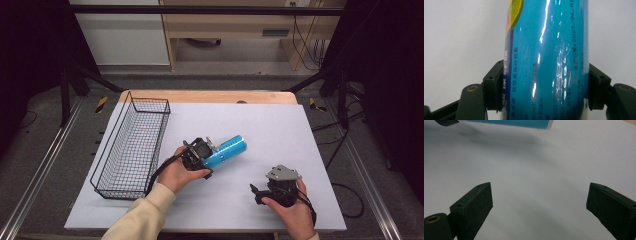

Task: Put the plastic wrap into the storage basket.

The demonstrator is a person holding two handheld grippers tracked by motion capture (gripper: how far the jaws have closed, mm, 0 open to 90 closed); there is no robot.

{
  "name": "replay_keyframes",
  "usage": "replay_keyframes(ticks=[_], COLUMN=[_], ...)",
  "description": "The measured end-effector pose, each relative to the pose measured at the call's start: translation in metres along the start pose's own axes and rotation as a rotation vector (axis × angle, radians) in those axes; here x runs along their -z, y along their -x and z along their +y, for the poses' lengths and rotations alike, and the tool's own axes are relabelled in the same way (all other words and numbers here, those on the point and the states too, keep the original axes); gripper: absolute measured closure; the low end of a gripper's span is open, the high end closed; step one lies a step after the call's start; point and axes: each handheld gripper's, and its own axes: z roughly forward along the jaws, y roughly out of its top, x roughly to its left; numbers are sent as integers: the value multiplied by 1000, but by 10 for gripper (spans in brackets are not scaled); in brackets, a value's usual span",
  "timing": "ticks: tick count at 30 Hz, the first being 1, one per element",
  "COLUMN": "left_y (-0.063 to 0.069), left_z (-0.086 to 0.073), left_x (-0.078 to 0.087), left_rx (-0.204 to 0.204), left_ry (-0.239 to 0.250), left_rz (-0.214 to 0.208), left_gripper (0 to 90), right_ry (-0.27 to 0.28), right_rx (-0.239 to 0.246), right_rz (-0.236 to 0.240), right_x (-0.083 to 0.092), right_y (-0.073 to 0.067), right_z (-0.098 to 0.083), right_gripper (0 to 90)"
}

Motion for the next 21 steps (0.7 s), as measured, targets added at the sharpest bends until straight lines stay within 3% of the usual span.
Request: replay_keyframes(ticks=[10,21], left_y=[2,9], left_z=[1,6], left_x=[34,60], left_rx=[5,27], left_ry=[33,61], left_rz=[33,58], left_gripper=[314,315], right_ry=[0,0], right_rx=[7,-4], right_rz=[0,1], right_x=[0,0], right_y=[1,1], right_z=[0,-1], right_gripper=[72,72])
